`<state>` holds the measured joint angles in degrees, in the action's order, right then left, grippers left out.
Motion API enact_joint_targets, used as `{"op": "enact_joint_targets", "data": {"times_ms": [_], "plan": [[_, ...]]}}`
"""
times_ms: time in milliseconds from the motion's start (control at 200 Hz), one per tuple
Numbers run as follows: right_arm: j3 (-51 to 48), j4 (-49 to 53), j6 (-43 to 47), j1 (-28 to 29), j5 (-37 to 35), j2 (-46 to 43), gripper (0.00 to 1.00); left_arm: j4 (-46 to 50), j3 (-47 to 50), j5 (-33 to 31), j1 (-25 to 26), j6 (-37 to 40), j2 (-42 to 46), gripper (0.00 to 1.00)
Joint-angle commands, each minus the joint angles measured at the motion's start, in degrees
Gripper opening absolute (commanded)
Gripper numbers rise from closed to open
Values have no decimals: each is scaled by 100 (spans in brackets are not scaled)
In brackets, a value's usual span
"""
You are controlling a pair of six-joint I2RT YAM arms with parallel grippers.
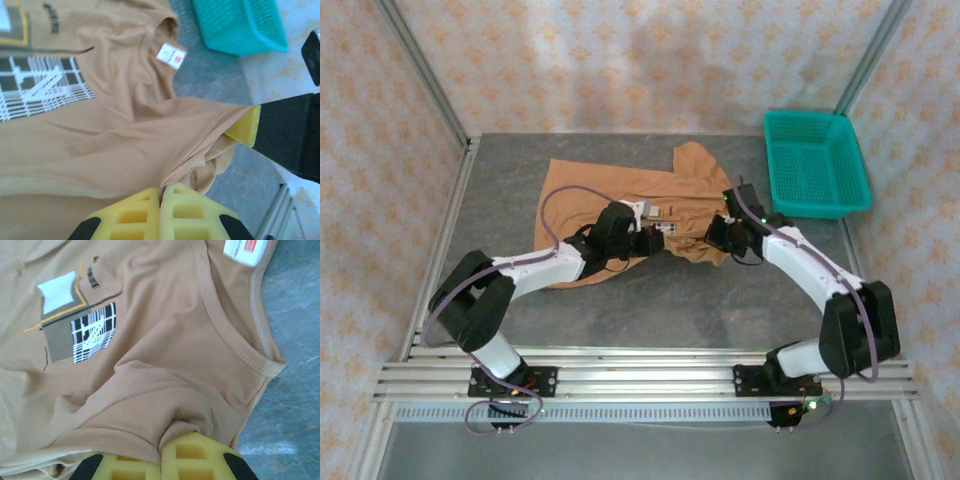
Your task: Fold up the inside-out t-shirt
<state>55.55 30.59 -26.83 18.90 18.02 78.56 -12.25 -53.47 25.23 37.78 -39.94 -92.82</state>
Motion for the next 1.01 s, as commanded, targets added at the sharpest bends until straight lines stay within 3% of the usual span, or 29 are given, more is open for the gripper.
{"op": "enact_joint_targets", "data": {"times_ms": [0, 170, 375, 465, 570, 666, 1001], "plan": [[-183, 888, 411, -314, -964, -6, 0, 580, 31, -261, -188, 110, 24, 0], [-412, 843, 478, -286, -522, 351, 0, 173, 227, -136, -153, -119, -319, 0], [-133, 768, 94, 122, 327, 169, 24, -4, -17, -20, 136, -246, -876, 0], [-23, 730, -95, 287, 553, 43, 26, -121, -60, 59, 168, -341, -999, 0], [6, 631, -238, 386, 733, -29, 24, -190, -61, 69, 177, -390, -1011, 0], [48, 482, -376, 479, 889, -42, 17, -138, -81, 44, 195, -364, -978, 0], [211, -209, -218, 660, 759, 1283, 21, -111, -41, -14, 230, -347, -1002, 0]]}}
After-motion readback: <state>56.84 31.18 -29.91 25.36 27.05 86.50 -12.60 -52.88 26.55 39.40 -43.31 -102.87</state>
